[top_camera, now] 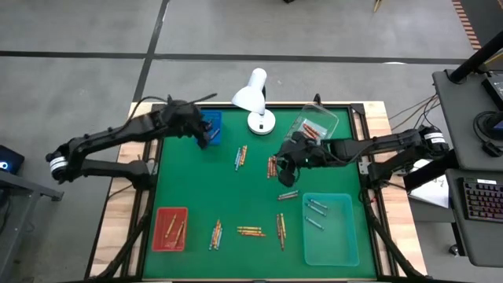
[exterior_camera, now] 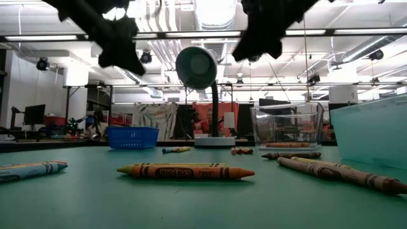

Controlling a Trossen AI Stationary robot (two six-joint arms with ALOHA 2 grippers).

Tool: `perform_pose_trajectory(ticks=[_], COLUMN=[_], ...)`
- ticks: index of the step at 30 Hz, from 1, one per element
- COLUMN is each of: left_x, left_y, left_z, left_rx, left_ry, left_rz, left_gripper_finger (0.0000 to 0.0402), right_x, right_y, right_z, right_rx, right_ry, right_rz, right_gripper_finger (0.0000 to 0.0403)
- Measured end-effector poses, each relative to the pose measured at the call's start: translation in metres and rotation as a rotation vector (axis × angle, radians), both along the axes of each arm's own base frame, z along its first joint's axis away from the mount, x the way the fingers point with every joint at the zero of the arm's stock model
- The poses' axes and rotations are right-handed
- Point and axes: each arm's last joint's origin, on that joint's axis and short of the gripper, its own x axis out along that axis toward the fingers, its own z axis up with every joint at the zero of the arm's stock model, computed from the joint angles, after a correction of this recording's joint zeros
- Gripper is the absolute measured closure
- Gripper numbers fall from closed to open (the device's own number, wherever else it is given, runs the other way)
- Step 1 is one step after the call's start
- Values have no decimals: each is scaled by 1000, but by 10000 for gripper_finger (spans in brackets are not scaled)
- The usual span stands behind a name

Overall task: Sort crayons
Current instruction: Put the blue crayon into the green bin

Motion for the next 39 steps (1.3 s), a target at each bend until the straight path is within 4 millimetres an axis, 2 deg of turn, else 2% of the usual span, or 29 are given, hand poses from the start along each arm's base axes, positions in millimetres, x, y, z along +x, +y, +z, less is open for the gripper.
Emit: perform_pose_trajectory(ticks=[3,6,11,19,26,32,39], left_x=[3,4,6,11,13,14,14], left_y=[-21,-44,-77,-114,-131,-133,-133], left_z=[13,21,26,25,8,-7,-10], left_rx=[26,52,115,126,121,100,122], left_ry=[-102,-149,-169,-232,-286,-302,-291], left_rz=[-85,-196,-284,-389,-466,-458,-471], left_gripper_finger=[311,311,311,311,311,311,311], right_x=[3,6,21,49,51,41,26], right_y=[-5,-2,-3,-2,6,17,16], right_z=[13,14,4,-20,-22,-10,-4], right_rx=[132,170,224,202,294,390,473], right_ry=[-58,-71,-56,45,192,369,557], right_rz=[29,81,161,250,218,195,10], right_gripper_finger=[305,311,328,352,354,355,355])
